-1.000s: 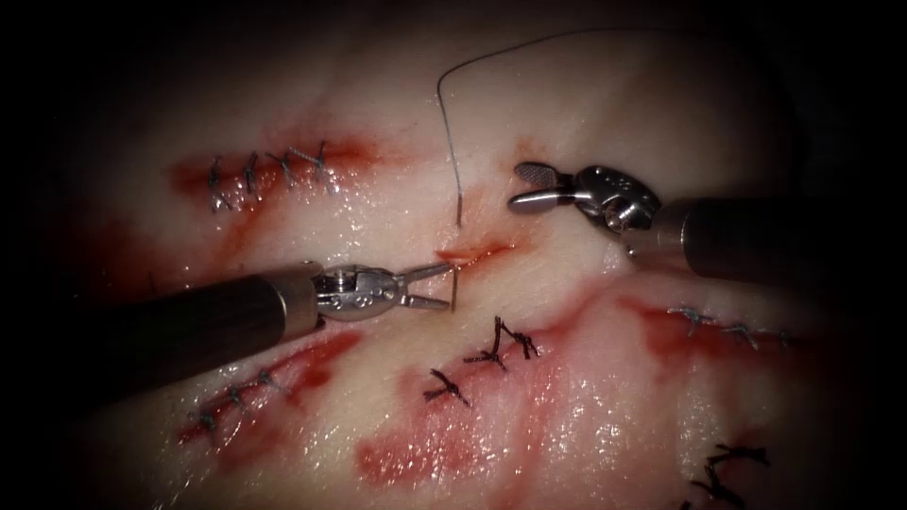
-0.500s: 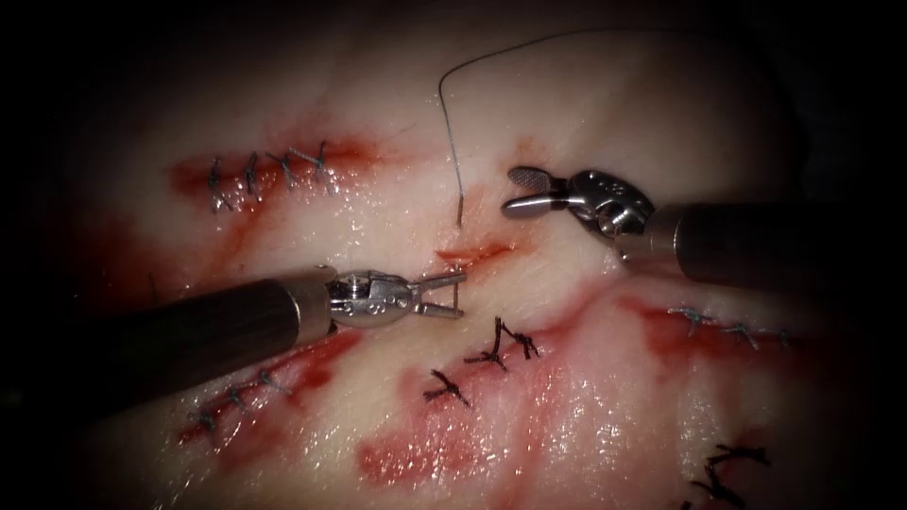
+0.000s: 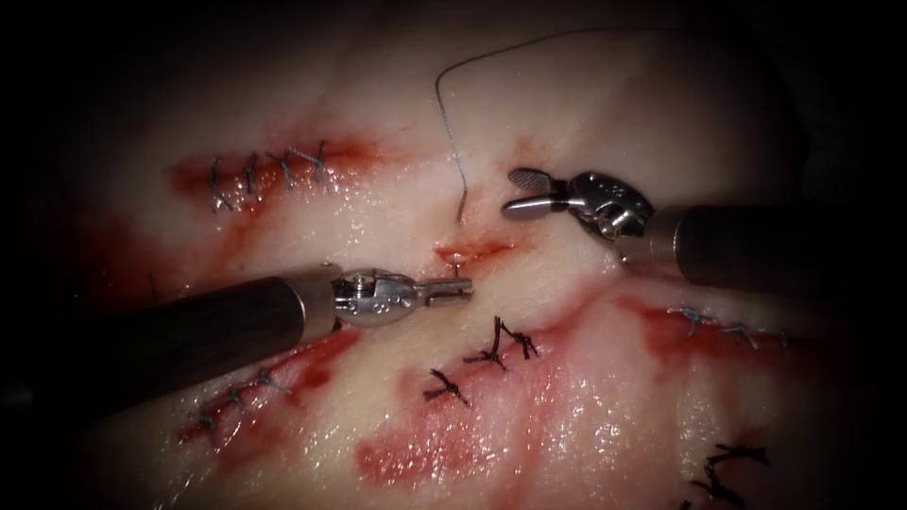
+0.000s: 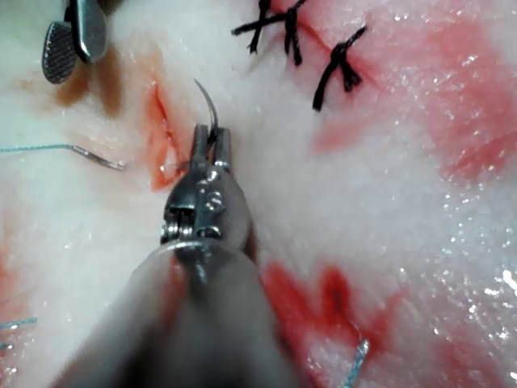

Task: Wound Closure

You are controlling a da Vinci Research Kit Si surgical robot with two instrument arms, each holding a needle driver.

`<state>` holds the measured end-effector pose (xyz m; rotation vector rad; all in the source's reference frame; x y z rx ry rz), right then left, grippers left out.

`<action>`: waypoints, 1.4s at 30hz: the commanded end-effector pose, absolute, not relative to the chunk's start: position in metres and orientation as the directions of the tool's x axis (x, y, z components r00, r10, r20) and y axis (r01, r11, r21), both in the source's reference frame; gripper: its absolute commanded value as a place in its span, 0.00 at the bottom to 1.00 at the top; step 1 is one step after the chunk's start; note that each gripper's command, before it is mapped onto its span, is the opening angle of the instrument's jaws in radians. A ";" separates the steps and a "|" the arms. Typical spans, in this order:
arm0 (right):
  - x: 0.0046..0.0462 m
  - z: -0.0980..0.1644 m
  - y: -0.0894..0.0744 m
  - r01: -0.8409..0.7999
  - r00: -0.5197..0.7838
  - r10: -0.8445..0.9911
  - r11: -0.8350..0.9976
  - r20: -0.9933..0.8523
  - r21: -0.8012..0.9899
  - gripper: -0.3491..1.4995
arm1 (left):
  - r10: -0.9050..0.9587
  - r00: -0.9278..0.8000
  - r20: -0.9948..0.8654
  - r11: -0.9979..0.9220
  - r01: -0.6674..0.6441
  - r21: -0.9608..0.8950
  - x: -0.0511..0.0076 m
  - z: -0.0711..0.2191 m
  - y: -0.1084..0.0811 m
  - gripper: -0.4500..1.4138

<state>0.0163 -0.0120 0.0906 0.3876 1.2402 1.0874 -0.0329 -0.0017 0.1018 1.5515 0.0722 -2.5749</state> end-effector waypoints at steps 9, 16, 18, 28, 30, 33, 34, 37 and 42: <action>0.0172 0.091 -0.012 -0.444 -0.071 0.826 0.476 -0.560 0.759 0.72 | 0.261 -0.366 -0.893 -0.955 0.039 -0.295 -0.0332 0.099 -0.001 0.00; 0.0172 0.090 -0.012 -0.389 -0.040 0.830 0.500 -0.557 0.774 0.42 | 0.505 -0.297 -0.811 -0.842 0.040 -0.539 -0.0330 0.097 -0.002 0.00; 0.0173 0.090 -0.012 -0.337 -0.004 0.818 0.540 -0.575 0.771 0.00 | 0.548 -0.280 -0.788 -0.811 0.052 -0.582 -0.0329 0.096 -0.002 0.00; 0.0177 0.090 -0.013 -0.326 0.032 0.795 0.582 -0.606 0.745 0.00 | 0.637 -0.225 -0.737 -0.730 0.129 -0.671 -0.0324 0.091 -0.002 0.00; 0.0177 0.090 -0.013 -0.322 0.021 0.800 0.573 -0.600 0.753 0.00 | 0.641 -0.225 -0.734 -0.726 0.134 -0.675 -0.0322 0.090 -0.002 0.00; 0.0179 0.090 -0.013 -0.315 -0.007 0.845 0.506 -0.535 0.803 0.39 | 0.609 -0.215 -0.763 -0.756 0.133 -0.641 -0.0318 0.089 -0.002 0.00; 0.0179 0.090 -0.013 -0.314 -0.012 0.854 0.491 -0.520 0.813 0.58 | 0.580 -0.209 -0.787 -0.781 0.134 -0.610 -0.0318 0.089 -0.001 0.00; 0.0181 0.089 -0.013 -0.301 -0.049 0.905 0.390 -0.422 0.870 0.75 | 0.447 -0.194 -0.873 -0.873 0.119 -0.473 -0.0316 0.088 -0.001 0.00; 0.0182 0.087 -0.012 -0.249 -0.118 0.943 0.276 -0.312 0.928 0.88 | 0.214 -0.172 -0.962 -0.970 0.080 -0.230 -0.0319 0.087 0.001 0.00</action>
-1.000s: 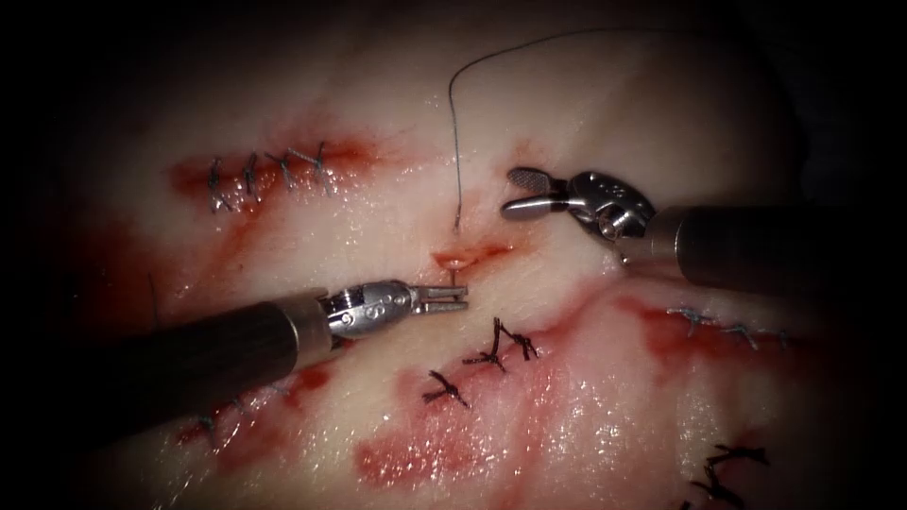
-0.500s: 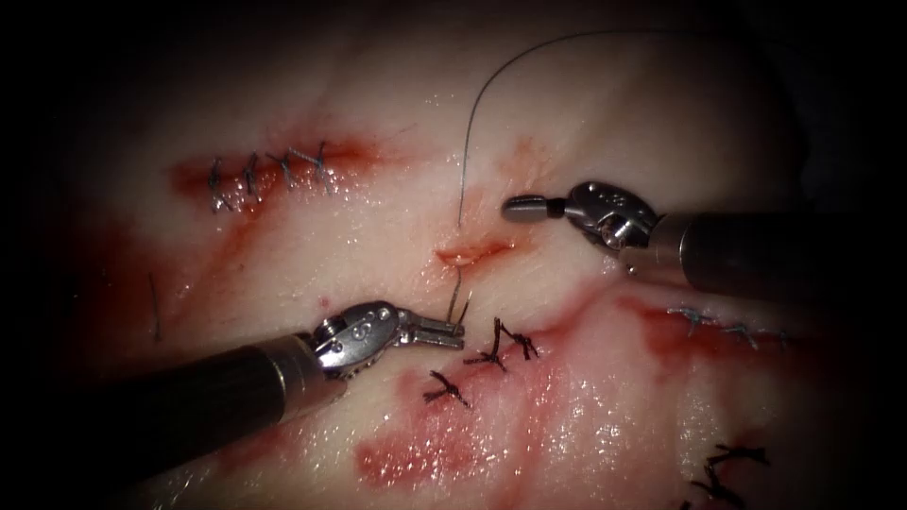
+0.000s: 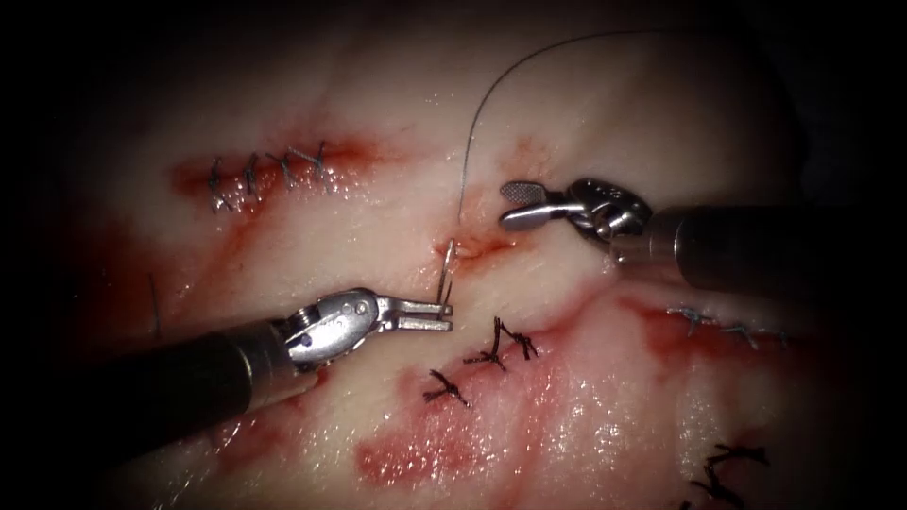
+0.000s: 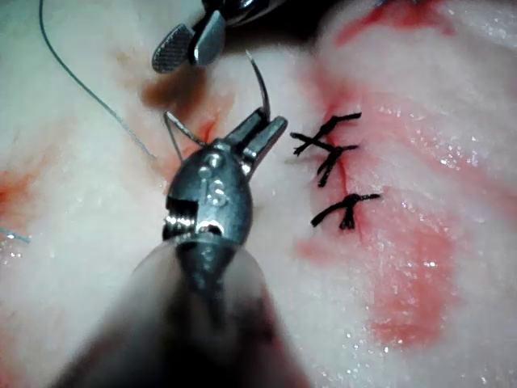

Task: Wound Closure

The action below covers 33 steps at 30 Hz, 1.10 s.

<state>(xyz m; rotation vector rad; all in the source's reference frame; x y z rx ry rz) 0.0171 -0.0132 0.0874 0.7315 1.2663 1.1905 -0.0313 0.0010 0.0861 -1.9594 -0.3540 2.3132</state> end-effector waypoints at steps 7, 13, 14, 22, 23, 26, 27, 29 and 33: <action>0.0179 0.085 -0.012 -0.218 -0.147 0.960 0.203 -0.238 0.955 0.92 | 0.012 -0.166 -0.986 -0.999 0.046 -0.020 -0.0335 0.085 0.004 0.00; 0.0175 0.084 -0.012 -0.197 -0.149 0.975 0.133 -0.163 0.971 0.90 | -0.067 -0.161 -0.985 -0.998 0.033 0.062 -0.0347 0.085 0.006 0.00; 0.0174 0.084 -0.012 -0.192 -0.145 0.977 0.127 -0.157 0.973 0.90 | -0.075 -0.162 -0.984 -0.997 0.034 0.070 -0.0347 0.085 0.006 0.00; 0.0173 0.083 -0.013 -0.124 -0.107 0.993 0.033 -0.047 0.992 0.87 | -0.121 -0.177 -0.977 -0.993 0.032 0.117 -0.0351 0.088 0.005 0.00; 0.0174 0.083 -0.013 -0.119 -0.107 0.993 0.028 -0.041 0.992 0.87 | -0.124 -0.179 -0.976 -0.992 0.031 0.121 -0.0353 0.089 0.005 0.00; 0.0176 0.083 -0.013 -0.095 -0.114 0.993 0.009 -0.020 0.995 0.88 | -0.131 -0.179 -0.975 -0.991 0.032 0.127 -0.0355 0.089 0.004 0.00; 0.0177 0.083 -0.013 -0.087 -0.119 0.993 0.005 -0.015 0.996 0.88 | -0.139 -0.176 -0.975 -0.990 0.036 0.134 -0.0356 0.089 0.004 0.00; 0.0179 0.083 -0.013 -0.081 -0.125 0.992 -0.006 -0.004 0.997 0.90 | -0.146 -0.171 -0.974 -0.989 0.041 0.141 -0.0357 0.089 0.004 0.00; 0.0185 0.083 -0.013 -0.079 -0.134 0.991 -0.011 0.000 0.997 0.90 | -0.147 -0.166 -0.975 -0.989 0.045 0.141 -0.0360 0.089 0.004 0.00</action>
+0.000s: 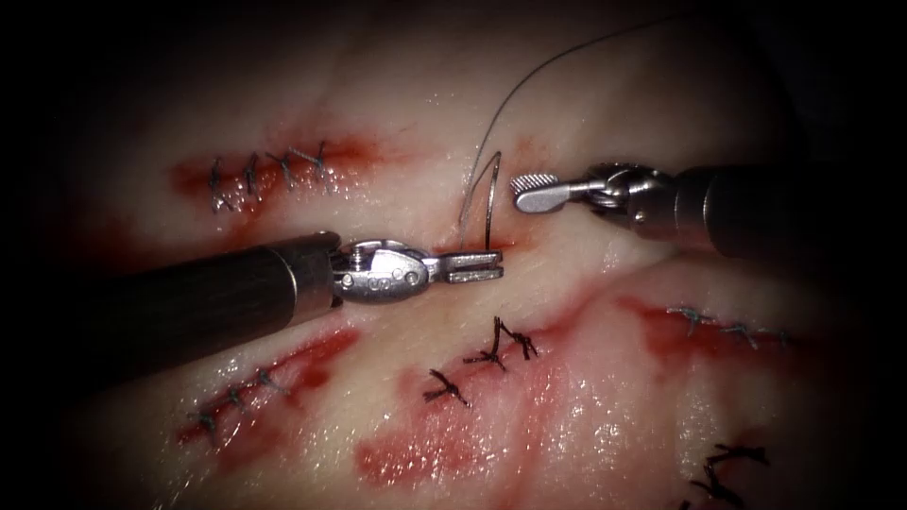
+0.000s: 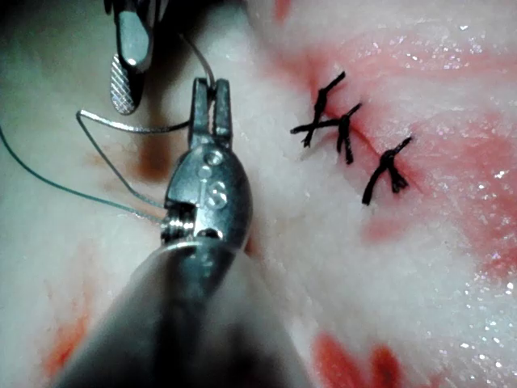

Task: Wound Closure

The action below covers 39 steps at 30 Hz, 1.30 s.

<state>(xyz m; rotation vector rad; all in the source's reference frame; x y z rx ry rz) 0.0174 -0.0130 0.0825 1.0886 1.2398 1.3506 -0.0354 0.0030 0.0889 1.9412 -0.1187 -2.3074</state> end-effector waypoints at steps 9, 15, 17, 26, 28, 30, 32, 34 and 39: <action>0.0194 0.083 -0.013 -0.080 -0.138 0.990 -0.010 -0.001 0.997 0.88 | -0.157 -0.157 -0.975 -0.987 0.049 0.151 -0.0362 0.089 0.003 0.00; 0.0202 0.083 -0.013 -0.080 -0.143 0.990 -0.020 0.008 0.997 0.88 | -0.162 -0.148 -0.976 -0.987 0.044 0.157 -0.0364 0.089 0.003 0.00; 0.0206 0.084 -0.013 -0.080 -0.145 0.989 -0.024 0.012 0.996 0.86 | -0.162 -0.144 -0.976 -0.987 0.043 0.157 -0.0365 0.089 0.003 0.00; 0.0214 0.085 -0.014 -0.078 -0.187 0.982 -0.031 0.016 0.996 0.71 | -0.167 -0.142 -0.976 -0.986 0.042 0.163 -0.0365 0.089 0.003 0.00; 0.0213 0.085 -0.014 -0.084 -0.197 0.980 -0.032 0.015 0.996 0.57 | -0.167 -0.140 -0.976 -0.986 0.043 0.163 -0.0365 0.089 0.003 0.00; 0.0214 0.085 -0.013 -0.101 -0.204 0.979 -0.037 0.015 0.994 0.34 | -0.168 -0.140 -0.976 -0.986 0.043 0.163 -0.0366 0.089 0.003 0.00; 0.0214 0.085 -0.013 -0.113 -0.213 0.977 -0.040 0.015 0.993 0.13 | -0.168 -0.140 -0.976 -0.986 0.043 0.164 -0.0366 0.089 0.003 0.00; 0.0214 0.085 -0.013 -0.123 -0.207 0.978 -0.042 0.016 0.992 0.00 | -0.168 -0.141 -0.976 -0.986 0.042 0.164 -0.0367 0.089 0.003 0.00; 0.0212 0.085 -0.014 -0.185 -0.194 0.981 -0.054 0.018 0.981 0.00 | -0.168 -0.139 -0.976 -0.986 0.043 0.164 -0.0368 0.089 0.003 0.00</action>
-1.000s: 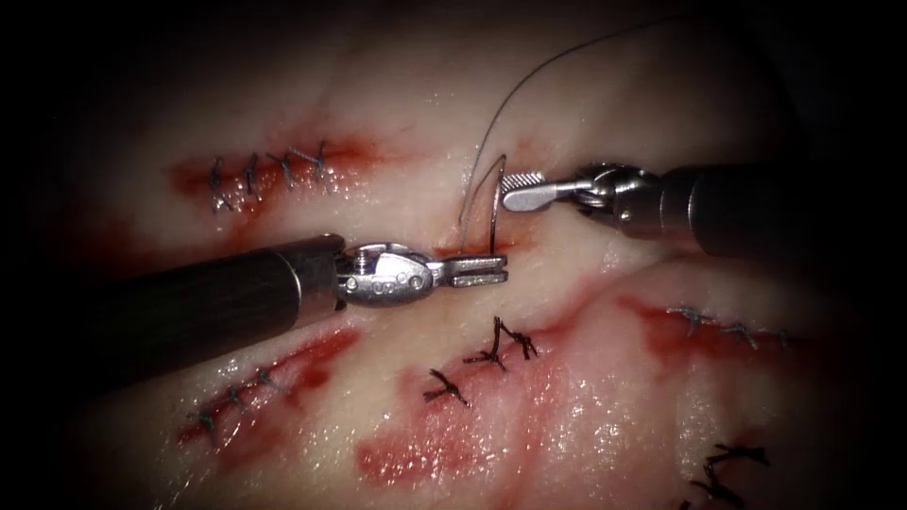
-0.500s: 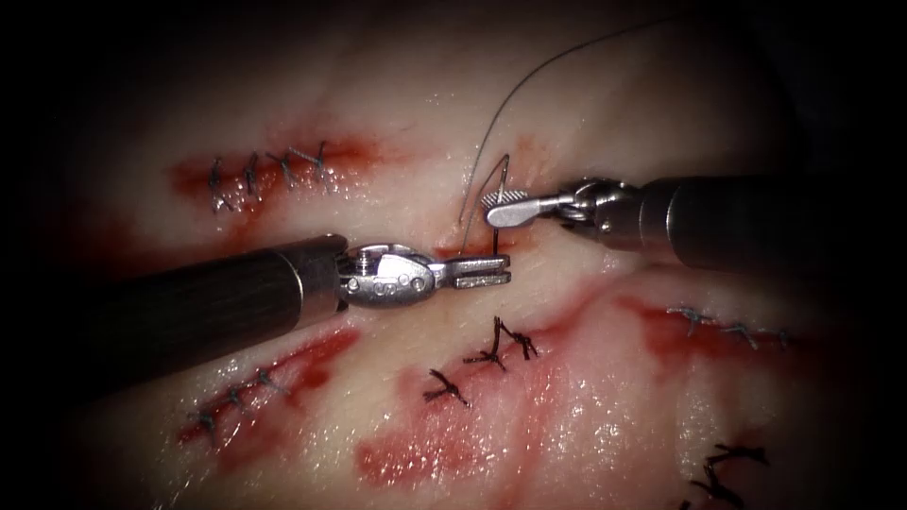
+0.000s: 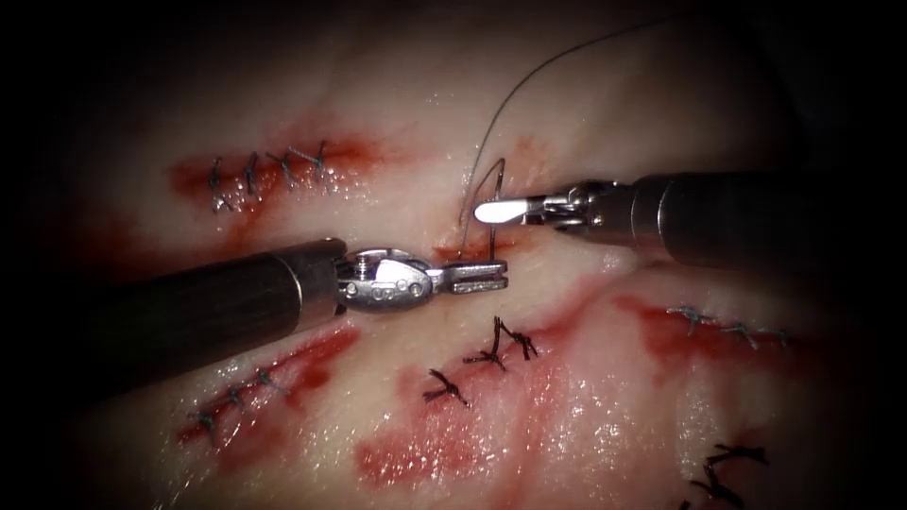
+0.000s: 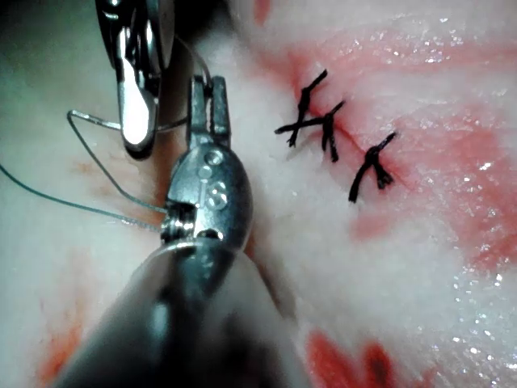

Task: Wound Closure

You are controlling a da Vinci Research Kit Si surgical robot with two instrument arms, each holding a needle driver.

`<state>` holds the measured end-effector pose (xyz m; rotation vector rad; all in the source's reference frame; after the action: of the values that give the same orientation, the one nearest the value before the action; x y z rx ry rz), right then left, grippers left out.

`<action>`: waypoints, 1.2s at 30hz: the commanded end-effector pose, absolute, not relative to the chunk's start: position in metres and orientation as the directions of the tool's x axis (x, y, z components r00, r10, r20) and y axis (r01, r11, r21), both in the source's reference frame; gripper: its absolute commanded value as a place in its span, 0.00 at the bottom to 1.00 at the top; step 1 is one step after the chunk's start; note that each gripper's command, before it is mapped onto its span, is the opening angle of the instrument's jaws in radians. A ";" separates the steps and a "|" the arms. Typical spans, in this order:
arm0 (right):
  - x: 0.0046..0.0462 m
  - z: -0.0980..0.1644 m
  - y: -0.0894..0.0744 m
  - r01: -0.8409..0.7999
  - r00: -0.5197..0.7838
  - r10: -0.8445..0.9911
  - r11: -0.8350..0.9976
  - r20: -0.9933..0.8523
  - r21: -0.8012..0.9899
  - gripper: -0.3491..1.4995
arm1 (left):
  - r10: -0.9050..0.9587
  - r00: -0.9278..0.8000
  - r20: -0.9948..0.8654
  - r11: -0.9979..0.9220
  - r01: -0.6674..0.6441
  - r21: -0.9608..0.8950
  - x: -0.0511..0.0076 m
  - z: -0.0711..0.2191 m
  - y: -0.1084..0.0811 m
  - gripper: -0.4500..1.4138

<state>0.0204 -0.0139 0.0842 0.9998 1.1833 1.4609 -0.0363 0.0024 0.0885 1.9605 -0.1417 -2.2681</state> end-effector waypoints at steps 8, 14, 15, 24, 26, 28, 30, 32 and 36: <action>0.0203 0.085 -0.013 -0.203 -0.201 0.979 -0.005 -0.036 0.979 0.00 | -0.045 -0.155 -0.987 -0.999 0.031 0.041 -0.0368 0.089 0.003 0.51; 0.0196 0.085 -0.012 -0.250 -0.201 0.956 0.162 -0.215 0.955 0.00 | 0.217 -0.303 -0.928 -0.972 0.026 -0.235 -0.0354 0.089 0.002 0.69; 0.0194 0.085 -0.012 -0.258 -0.201 0.949 0.189 -0.244 0.947 0.00 | 0.221 -0.335 -0.916 -0.968 0.039 -0.247 -0.0350 0.089 0.002 0.68; 0.0191 0.085 -0.012 -0.297 -0.171 0.883 0.376 -0.437 0.878 0.00 | 0.234 -0.422 -0.876 -0.950 0.092 -0.298 -0.0321 0.091 0.003 0.49; 0.0192 0.085 -0.012 -0.311 -0.158 0.861 0.421 -0.483 0.852 0.00 | 0.262 -0.437 -0.860 -0.938 0.093 -0.333 -0.0319 0.092 0.003 0.30; 0.0193 0.085 -0.012 -0.309 -0.146 0.850 0.447 -0.507 0.839 0.00 | 0.272 -0.443 -0.854 -0.935 0.089 -0.344 -0.0318 0.092 0.004 0.04; 0.0193 0.085 -0.012 -0.297 -0.135 0.841 0.470 -0.524 0.831 0.00 | 0.270 -0.444 -0.854 -0.935 0.089 -0.342 -0.0317 0.093 0.005 0.00; 0.0192 0.085 -0.012 -0.285 -0.133 0.839 0.477 -0.527 0.831 0.00 | 0.265 -0.449 -0.854 -0.936 0.093 -0.340 -0.0315 0.094 0.005 0.00; 0.0191 0.084 -0.012 -0.280 -0.142 0.828 0.493 -0.543 0.824 0.00 | 0.235 -0.524 -0.819 -0.951 0.053 -0.306 -0.0315 0.095 0.005 0.00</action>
<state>0.0181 -0.0122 0.0837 0.5163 1.3981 1.0332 -0.0309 0.0050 0.0952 1.5404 0.4783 -2.8169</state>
